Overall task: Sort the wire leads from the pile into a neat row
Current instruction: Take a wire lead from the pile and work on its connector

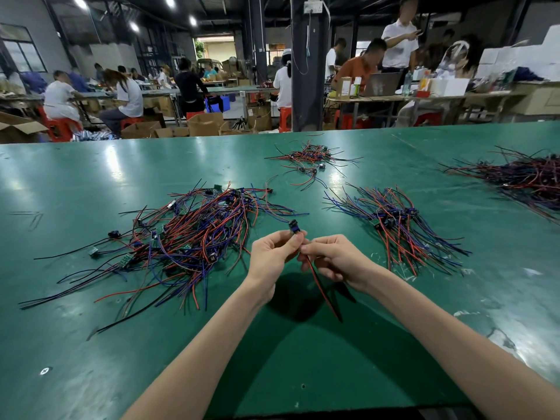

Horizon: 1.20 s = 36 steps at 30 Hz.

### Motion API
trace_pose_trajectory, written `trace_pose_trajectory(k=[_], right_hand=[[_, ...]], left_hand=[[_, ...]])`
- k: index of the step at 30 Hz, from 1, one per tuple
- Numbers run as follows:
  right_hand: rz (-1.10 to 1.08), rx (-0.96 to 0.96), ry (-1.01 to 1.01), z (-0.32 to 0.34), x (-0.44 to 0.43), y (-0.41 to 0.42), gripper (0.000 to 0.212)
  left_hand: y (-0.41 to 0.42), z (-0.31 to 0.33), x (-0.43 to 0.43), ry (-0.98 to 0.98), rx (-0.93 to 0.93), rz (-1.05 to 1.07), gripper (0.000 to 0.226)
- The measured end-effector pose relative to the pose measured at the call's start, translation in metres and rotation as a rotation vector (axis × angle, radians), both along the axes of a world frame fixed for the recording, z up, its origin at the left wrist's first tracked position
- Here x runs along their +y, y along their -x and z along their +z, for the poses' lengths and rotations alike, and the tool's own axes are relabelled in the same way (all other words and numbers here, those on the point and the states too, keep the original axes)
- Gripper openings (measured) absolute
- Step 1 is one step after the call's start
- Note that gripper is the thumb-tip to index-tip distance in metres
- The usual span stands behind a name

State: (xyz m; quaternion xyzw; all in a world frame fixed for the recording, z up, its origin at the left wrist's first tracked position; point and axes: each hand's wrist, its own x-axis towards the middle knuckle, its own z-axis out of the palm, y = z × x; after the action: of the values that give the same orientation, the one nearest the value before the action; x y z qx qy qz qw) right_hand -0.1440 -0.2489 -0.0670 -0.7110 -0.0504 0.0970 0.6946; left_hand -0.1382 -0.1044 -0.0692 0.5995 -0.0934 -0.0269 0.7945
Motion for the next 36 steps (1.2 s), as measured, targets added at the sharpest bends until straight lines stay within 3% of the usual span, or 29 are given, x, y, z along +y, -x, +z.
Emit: trace_pose_trajectory(k=[10, 12, 22, 33, 36], right_hand=[[0.012, 0.020, 0.053, 0.003, 0.001, 0.001, 0.025], [0.039, 0.039, 0.094, 0.003, 0.001, 0.003, 0.026], [0.243, 0.057, 0.250, 0.006, 0.000, 0.011, 0.021], [0.412, 0.137, 0.268, 0.009, -0.006, 0.010, 0.018], [0.319, 0.098, 0.214, 0.010, -0.004, 0.008, 0.016]], left_hand=[[-0.005, 0.002, 0.005, -0.081, -0.047, 0.108, 0.012], [-0.011, 0.004, 0.011, -0.025, -0.012, 0.172, 0.005], [-0.027, 0.013, 0.043, 0.196, 0.151, 0.350, 0.009], [-0.020, 0.010, 0.027, 0.161, 0.153, 0.205, 0.010], [-0.015, 0.008, 0.018, 0.116, 0.145, 0.107, 0.011]])
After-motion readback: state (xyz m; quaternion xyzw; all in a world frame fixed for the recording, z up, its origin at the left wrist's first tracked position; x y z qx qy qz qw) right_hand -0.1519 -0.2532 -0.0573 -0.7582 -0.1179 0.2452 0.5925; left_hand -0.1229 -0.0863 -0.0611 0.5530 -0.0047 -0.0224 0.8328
